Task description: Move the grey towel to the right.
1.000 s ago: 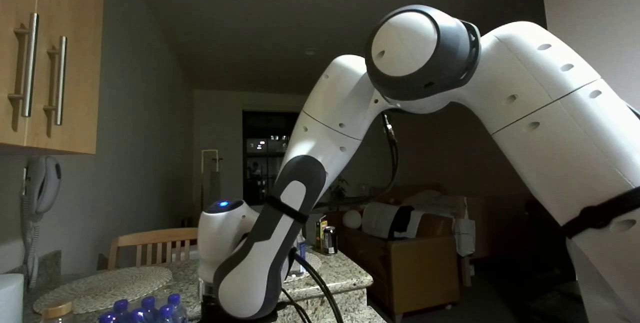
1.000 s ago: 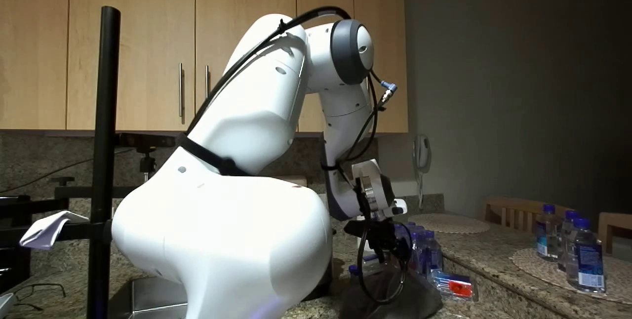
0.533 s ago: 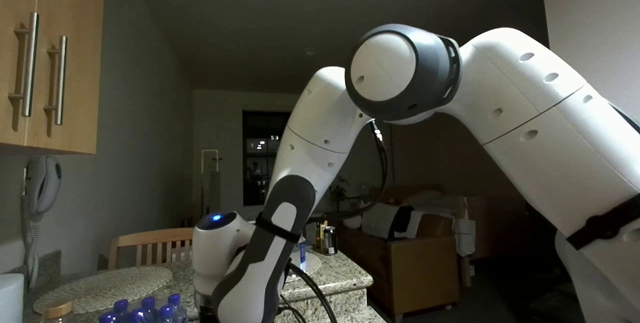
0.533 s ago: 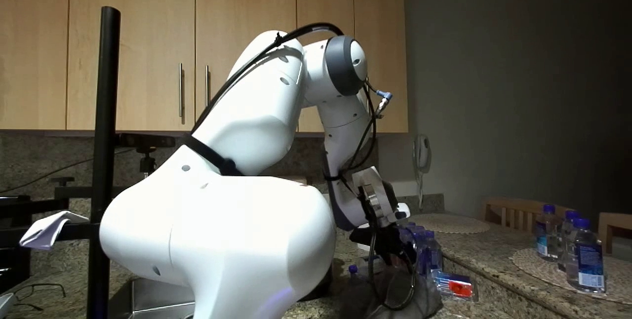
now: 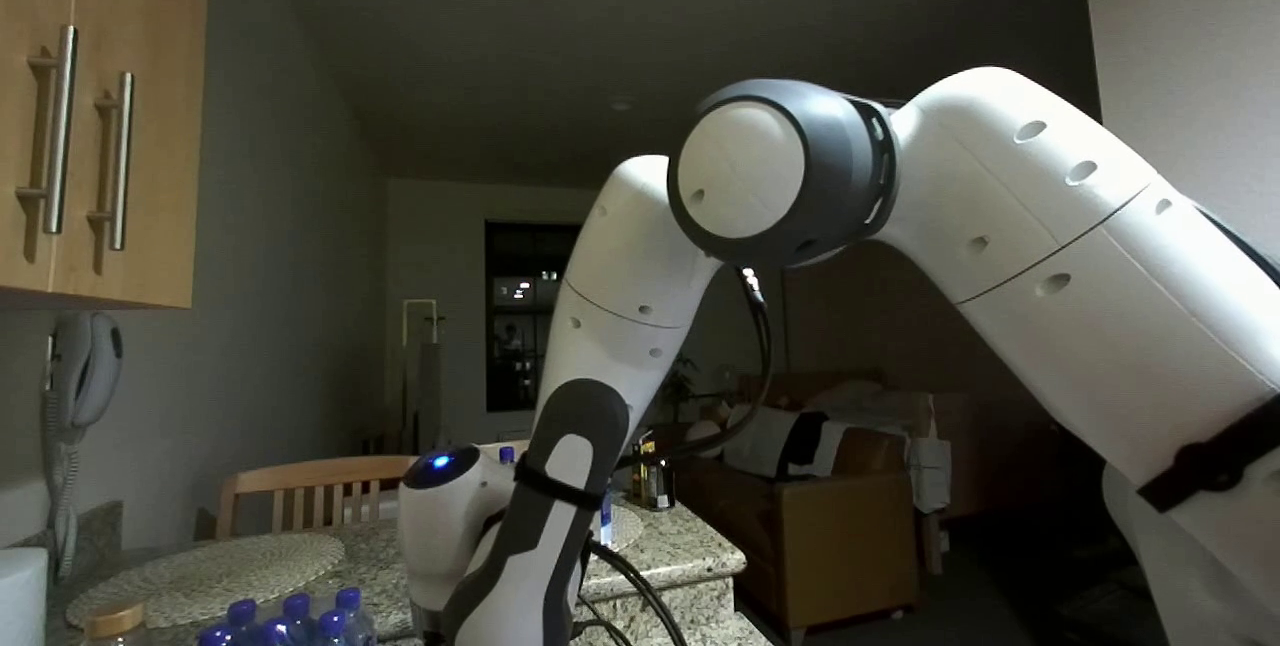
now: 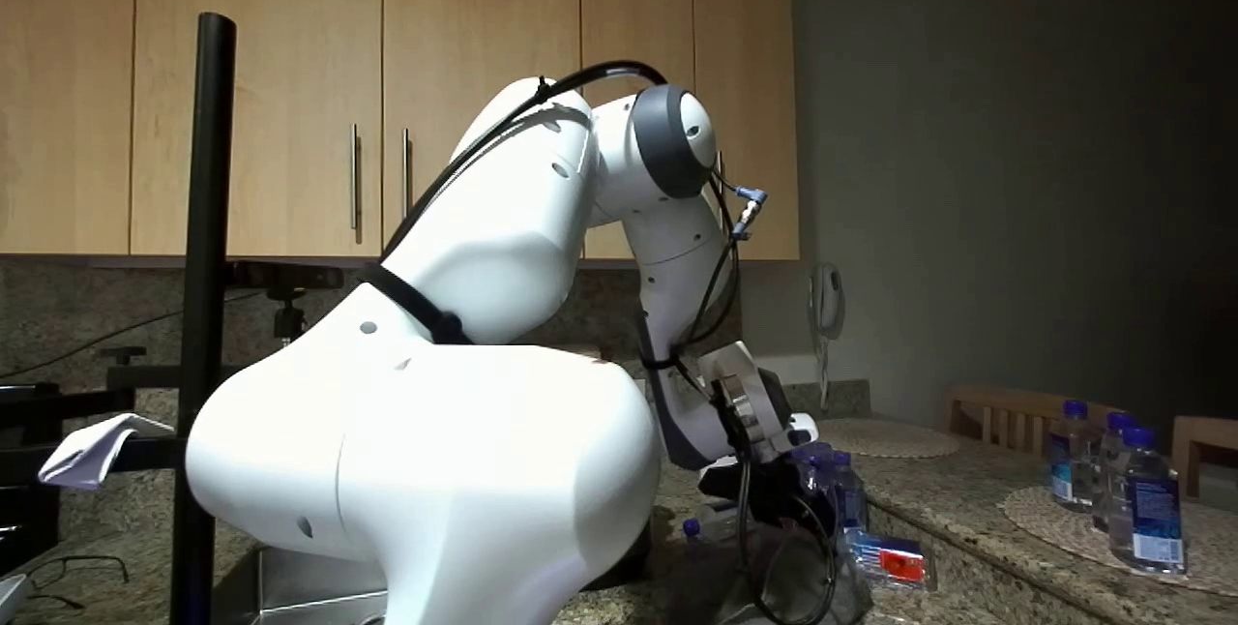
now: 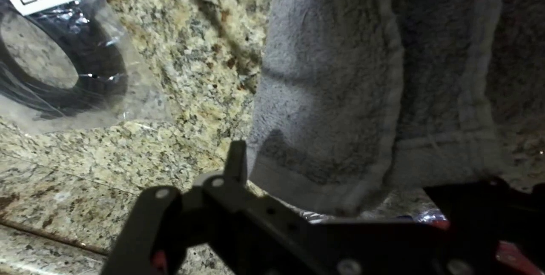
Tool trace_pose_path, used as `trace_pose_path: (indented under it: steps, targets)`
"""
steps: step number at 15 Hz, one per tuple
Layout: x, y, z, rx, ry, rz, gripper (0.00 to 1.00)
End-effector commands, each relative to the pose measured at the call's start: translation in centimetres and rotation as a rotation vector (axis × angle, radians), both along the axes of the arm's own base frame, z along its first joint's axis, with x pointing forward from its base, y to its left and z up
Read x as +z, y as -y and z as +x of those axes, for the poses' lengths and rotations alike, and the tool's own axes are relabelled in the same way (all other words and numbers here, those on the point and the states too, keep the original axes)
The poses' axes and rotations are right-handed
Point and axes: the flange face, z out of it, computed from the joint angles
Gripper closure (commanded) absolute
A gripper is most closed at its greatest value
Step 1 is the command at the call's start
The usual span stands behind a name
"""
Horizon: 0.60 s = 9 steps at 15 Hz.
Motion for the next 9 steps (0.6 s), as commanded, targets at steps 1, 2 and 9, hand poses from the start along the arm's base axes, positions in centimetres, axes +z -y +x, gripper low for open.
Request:
trace_pose_path:
  steps: [1, 2, 9]
  targets:
    - [-0.3, 0.5, -0.2, -0.035, -0.016, -0.027, 0.00]
    - [-0.2, 0.5, -0.3, -0.040, -0.027, -0.027, 0.00]
    - [3.0, 0.0, -0.8, -0.062, -0.054, -0.013, 0.00]
